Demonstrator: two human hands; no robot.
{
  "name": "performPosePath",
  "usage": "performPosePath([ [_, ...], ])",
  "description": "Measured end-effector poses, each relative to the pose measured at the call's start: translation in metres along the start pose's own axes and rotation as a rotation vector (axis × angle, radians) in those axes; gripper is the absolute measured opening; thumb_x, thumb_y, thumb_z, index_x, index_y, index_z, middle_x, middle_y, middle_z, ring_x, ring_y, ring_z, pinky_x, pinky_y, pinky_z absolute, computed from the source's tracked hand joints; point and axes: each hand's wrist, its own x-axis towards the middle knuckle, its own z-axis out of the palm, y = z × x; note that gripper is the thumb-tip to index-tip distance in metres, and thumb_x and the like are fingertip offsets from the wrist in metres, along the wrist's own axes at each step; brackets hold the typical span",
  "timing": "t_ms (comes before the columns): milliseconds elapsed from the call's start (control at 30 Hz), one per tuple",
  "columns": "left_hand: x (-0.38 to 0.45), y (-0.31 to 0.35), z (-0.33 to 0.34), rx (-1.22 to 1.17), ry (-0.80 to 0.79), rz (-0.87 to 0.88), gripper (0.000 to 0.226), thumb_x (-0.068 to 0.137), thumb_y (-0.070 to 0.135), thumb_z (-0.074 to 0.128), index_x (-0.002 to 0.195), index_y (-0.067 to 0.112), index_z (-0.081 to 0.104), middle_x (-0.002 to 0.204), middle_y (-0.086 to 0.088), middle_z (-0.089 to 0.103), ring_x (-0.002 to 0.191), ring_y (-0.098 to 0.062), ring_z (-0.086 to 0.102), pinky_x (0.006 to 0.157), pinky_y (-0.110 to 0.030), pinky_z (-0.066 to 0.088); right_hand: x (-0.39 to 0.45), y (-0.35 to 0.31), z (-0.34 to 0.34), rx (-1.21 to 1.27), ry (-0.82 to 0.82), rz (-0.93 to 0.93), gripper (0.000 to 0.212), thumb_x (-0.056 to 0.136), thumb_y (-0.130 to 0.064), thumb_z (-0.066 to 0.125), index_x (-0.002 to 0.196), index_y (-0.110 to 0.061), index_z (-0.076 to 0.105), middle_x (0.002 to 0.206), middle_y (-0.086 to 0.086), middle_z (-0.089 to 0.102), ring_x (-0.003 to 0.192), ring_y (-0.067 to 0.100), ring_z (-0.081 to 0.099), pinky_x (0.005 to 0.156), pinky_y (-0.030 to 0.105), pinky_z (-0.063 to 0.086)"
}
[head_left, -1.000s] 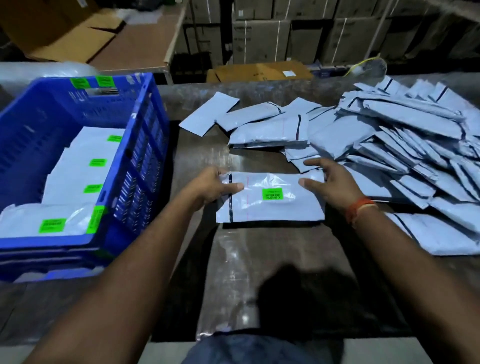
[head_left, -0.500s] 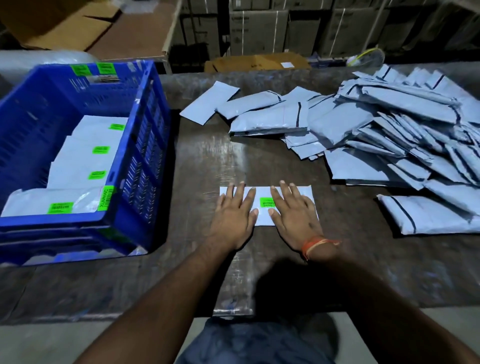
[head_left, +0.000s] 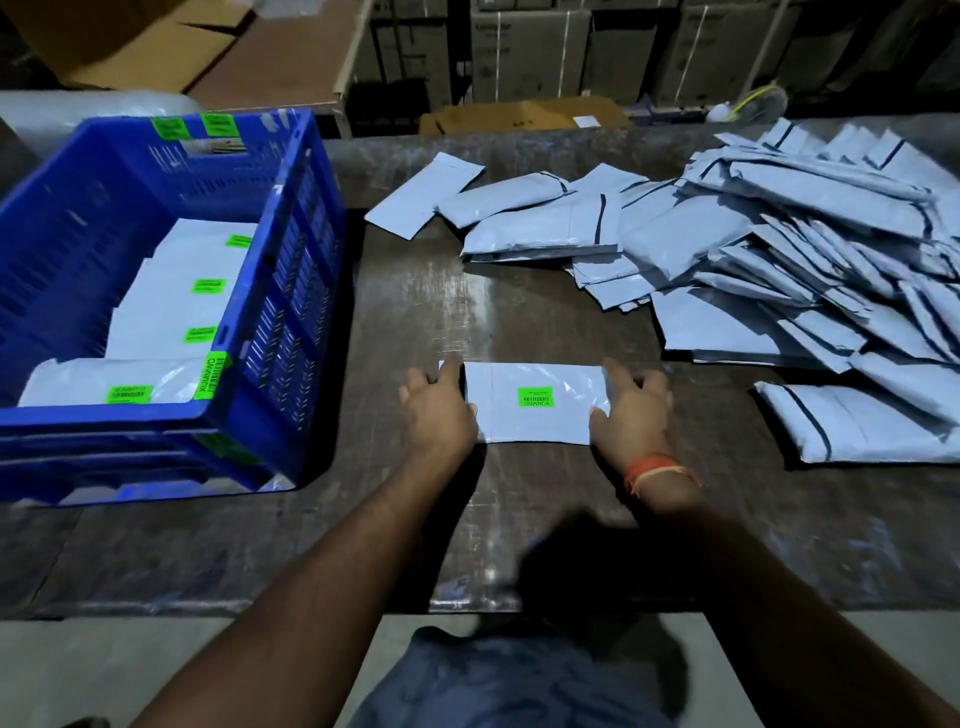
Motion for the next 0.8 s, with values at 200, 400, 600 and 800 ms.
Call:
performPosePath([
  [200,0.020,0.000,-0.017,-0.433,-0.054,-0.150,0.031,0.080,-0.001,0.066,0.091,0.028,0.065,0.095,-0.004,0.065,0.076,-0.020,0.059,0.069,-0.024,0.048,0.014,-0.002,-0.016,0.631,-0.116,0.092,0.053,0.072,0.014,0.069,0.121,-0.007,0.065,0.104,0.014,0.065,0.088,0.025,0.063,0.071,0.019,0.054],
  [400,0.031,0.009,-0.104,-0.592,-0.044,-0.056,0.011,0.093,0.007,0.069,0.092,0.016,0.076,0.059,0.001,0.058,0.043,-0.011,0.038,0.044,-0.019,0.031,0.031,-0.043,-0.073,0.874,-0.218,-0.066,0.024,0.082,0.007,0.073,0.102,-0.006,0.074,0.057,0.001,0.059,0.050,0.010,0.046,0.054,0.019,0.041],
  [600,0.041,-0.005,-0.212,-0.589,0.081,0.021,0.009,0.090,0.010,0.074,0.092,0.018,0.077,0.066,0.005,0.064,0.046,-0.002,0.045,0.049,-0.017,0.038,0.037,-0.132,-0.118,0.873,-0.279,-0.268,0.012,0.084,0.001,0.073,0.094,-0.006,0.075,0.053,-0.004,0.057,0.044,0.004,0.044,0.048,0.013,0.037],
  [800,0.055,-0.076,-0.309,-0.730,-0.020,-0.068,0.015,0.093,0.000,0.065,0.097,0.013,0.073,0.064,0.001,0.068,0.044,-0.003,0.056,0.040,-0.018,0.044,0.032,-0.242,-0.112,0.776,-0.346,-0.426,0.011,0.083,-0.002,0.077,0.094,-0.006,0.077,0.075,0.021,0.067,0.063,0.014,0.057,0.060,0.023,0.050],
])
